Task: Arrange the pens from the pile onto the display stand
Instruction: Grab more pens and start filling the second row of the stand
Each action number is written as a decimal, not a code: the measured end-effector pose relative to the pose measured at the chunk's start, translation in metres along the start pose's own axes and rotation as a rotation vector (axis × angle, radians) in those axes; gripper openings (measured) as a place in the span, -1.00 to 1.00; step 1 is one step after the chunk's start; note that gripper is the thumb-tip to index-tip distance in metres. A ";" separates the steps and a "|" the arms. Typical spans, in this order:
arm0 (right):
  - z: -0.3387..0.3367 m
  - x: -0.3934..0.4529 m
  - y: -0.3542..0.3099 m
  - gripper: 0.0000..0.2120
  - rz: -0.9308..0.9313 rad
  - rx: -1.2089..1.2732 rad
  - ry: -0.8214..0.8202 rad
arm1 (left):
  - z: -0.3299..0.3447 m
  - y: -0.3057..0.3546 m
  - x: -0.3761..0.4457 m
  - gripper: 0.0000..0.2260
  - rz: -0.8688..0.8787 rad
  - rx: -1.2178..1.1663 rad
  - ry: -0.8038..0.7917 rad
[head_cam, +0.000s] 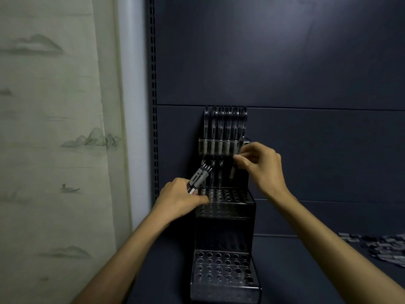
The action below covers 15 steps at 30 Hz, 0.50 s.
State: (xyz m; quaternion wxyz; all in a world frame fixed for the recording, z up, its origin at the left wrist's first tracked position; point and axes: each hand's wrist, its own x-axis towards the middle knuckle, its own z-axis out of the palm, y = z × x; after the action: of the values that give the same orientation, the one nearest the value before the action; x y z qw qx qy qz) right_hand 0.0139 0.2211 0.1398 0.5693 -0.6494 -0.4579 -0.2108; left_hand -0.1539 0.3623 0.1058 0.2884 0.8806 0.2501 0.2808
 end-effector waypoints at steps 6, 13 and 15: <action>0.016 -0.001 0.014 -0.85 0.104 -0.084 -0.075 | 0.004 -0.004 0.000 -0.58 0.007 0.007 -0.002; 0.021 -0.006 0.017 -0.83 0.093 -0.142 -0.086 | 0.002 -0.007 0.000 -0.59 0.003 0.013 0.003; 0.022 -0.006 0.017 -0.84 0.084 -0.148 -0.090 | 0.002 -0.007 0.000 -0.59 0.006 0.009 0.003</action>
State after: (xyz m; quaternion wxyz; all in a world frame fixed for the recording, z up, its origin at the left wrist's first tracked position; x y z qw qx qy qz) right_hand 0.0200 0.2408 0.1198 0.5070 -0.7170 -0.4387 -0.1907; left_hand -0.1547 0.3664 0.0998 0.2833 0.8822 0.2492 0.2817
